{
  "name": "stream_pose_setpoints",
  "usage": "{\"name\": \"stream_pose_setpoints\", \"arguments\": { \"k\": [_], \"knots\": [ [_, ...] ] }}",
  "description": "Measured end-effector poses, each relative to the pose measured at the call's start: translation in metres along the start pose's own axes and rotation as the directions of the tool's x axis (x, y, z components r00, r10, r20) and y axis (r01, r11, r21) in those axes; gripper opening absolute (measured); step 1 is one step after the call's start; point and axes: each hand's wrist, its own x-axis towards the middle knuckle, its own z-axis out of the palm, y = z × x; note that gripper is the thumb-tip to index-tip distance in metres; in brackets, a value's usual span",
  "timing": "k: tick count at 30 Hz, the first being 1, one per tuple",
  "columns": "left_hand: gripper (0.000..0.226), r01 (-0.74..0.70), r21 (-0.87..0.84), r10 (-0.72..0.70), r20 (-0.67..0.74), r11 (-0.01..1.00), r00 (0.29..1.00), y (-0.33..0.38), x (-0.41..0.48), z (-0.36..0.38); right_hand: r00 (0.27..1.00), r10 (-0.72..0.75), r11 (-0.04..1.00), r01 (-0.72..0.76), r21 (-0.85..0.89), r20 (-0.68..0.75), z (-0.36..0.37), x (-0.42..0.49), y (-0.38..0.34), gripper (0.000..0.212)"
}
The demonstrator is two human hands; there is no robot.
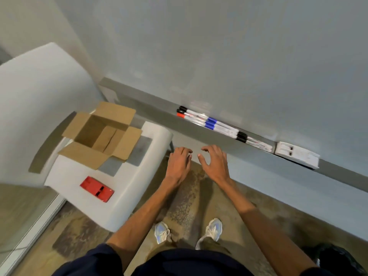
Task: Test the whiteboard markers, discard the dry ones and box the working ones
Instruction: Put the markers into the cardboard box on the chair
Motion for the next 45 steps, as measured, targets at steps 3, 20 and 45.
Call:
{"name": "stream_pose_setpoints", "arguments": {
  "k": [3, 20, 45],
  "knots": [
    [0.022, 0.087, 0.073, -0.088, 0.018, 0.994, 0.996, -0.052, -0.023, -0.027, 0.996, -0.033, 0.999, 0.031, 0.026, 0.084, 0.038, 0.002, -0.035, 0.026],
    [0.056, 0.302, 0.341, -0.381, 0.196, 0.890, 0.903, -0.258, -0.137, -0.167, 0.851, -0.213, 0.977, 0.201, 0.077, 0.481, 0.229, -0.043, -0.184, 0.030],
    [0.068, 0.324, 0.302, -0.407, 0.272, 0.897, 0.872, -0.314, -0.159, -0.171, 0.772, -0.164, 0.955, 0.280, -0.097, 0.615, 0.281, -0.051, -0.219, 0.052]
  ]
}}
